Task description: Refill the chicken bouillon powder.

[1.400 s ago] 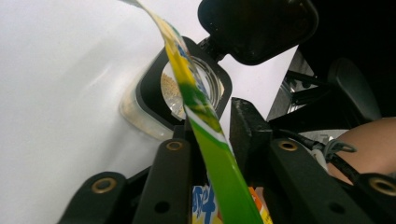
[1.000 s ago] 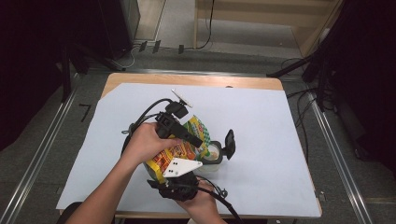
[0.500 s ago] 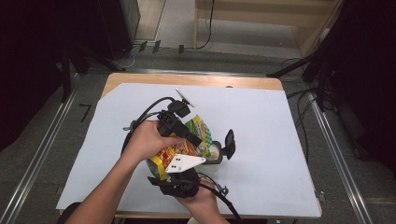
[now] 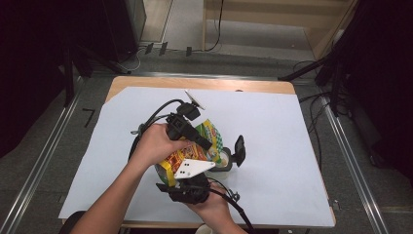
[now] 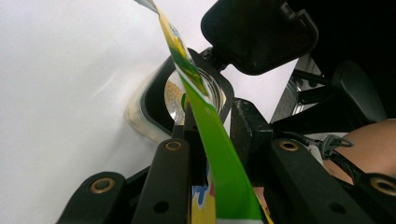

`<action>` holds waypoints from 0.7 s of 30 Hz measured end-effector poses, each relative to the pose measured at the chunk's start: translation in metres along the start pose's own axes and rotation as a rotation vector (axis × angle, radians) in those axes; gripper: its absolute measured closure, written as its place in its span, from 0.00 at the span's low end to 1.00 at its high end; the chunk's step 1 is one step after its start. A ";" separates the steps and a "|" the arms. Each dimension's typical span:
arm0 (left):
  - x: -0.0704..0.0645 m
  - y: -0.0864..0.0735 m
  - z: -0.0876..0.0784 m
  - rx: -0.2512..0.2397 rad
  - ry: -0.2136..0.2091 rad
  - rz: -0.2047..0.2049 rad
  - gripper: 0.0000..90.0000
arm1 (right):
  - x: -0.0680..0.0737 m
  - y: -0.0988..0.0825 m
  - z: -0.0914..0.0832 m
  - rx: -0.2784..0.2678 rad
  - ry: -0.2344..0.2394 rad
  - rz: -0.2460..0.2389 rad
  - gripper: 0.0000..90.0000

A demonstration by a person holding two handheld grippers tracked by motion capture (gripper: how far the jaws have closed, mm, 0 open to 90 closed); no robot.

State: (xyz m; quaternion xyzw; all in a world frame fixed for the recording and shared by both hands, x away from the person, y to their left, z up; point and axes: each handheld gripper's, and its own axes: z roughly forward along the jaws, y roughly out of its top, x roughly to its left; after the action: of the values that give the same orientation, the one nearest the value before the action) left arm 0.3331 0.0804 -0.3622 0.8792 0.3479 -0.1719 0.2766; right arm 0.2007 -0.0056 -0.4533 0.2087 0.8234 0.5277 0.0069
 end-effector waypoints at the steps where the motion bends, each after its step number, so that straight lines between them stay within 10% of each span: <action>1: 0.000 0.000 0.000 -0.003 0.002 -0.002 0.86 | 0.000 0.000 0.000 -0.001 -0.003 0.003 0.78; 14: 0.005 -0.001 -0.001 -0.032 -0.034 -0.035 0.81 | -0.002 0.000 0.001 -0.001 -0.009 0.018 0.78; 21: -0.001 -0.002 -0.001 -0.038 0.018 -0.002 0.81 | -0.007 0.003 -0.003 -0.020 0.000 0.062 0.78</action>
State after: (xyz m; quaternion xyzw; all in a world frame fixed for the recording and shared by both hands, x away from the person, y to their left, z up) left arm 0.3311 0.0818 -0.3611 0.8749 0.3546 -0.1575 0.2897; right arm 0.2075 -0.0094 -0.4515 0.2341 0.8113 0.5356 -0.0076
